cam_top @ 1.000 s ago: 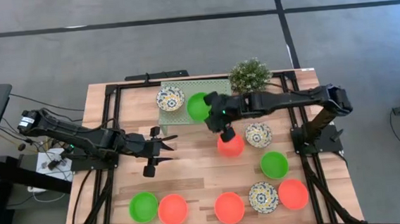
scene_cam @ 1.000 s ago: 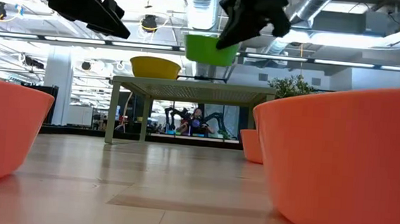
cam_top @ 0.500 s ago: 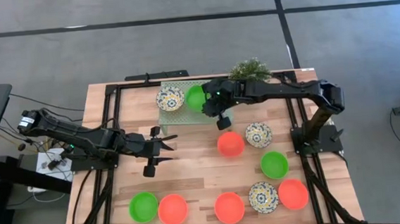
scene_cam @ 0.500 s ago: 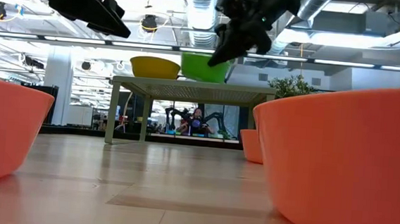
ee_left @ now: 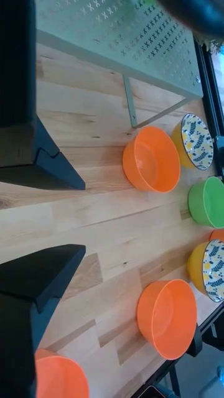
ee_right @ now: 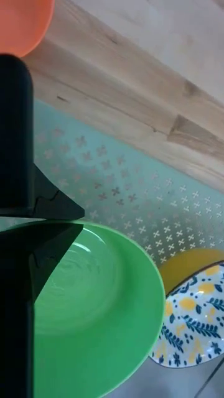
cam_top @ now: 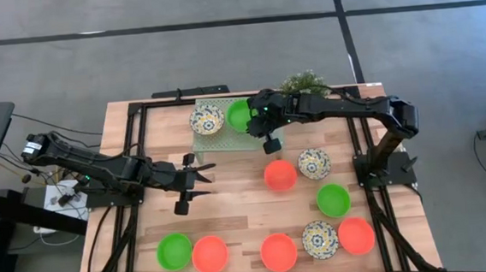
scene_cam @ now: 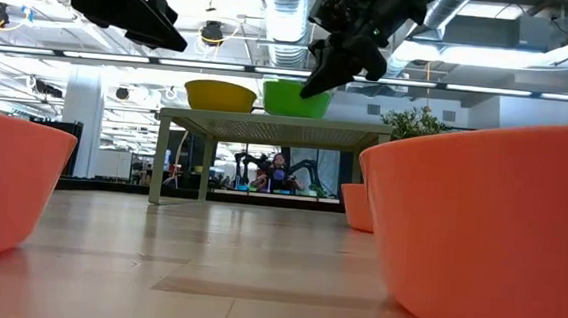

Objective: Pick & Place Mini bowls
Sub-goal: Put the green bowl on the shelf

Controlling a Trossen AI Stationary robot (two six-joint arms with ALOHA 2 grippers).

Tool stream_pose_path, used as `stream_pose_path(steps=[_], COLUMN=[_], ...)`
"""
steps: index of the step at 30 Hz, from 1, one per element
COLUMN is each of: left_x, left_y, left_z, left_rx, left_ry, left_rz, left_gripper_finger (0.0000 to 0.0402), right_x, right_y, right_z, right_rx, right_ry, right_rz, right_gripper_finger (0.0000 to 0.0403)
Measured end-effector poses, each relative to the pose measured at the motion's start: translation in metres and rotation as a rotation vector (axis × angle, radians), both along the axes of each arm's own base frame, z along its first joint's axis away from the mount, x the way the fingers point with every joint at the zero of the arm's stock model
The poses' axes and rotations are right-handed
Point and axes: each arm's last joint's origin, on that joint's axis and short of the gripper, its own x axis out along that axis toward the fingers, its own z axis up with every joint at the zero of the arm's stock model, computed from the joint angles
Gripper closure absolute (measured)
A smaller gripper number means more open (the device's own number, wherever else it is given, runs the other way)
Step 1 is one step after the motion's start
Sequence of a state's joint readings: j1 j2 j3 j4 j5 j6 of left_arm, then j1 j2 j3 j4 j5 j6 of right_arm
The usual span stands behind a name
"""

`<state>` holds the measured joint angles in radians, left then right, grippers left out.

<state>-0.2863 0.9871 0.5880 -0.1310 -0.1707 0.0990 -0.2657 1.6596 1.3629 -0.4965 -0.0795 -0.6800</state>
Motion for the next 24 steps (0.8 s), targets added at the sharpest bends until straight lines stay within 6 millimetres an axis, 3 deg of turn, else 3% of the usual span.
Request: stream_pose_path(steps=[11, 24], left_x=[0.000, 0.001], left_y=[0.000, 0.000], left_z=[0.001, 0.002], left_rx=[-0.003, -0.005], left_ry=[-0.010, -0.018], left_rz=[0.000, 0.000], left_gripper_finger=[0.0248, 0.0248], right_x=[0.011, 0.012], right_y=[-0.004, -0.004], right_z=[-0.017, -0.018], right_rx=[0.007, 0.028], right_ry=[0.030, 0.020], right_rz=[-0.012, -0.059], right_gripper_finger=[0.0396, 0.0388])
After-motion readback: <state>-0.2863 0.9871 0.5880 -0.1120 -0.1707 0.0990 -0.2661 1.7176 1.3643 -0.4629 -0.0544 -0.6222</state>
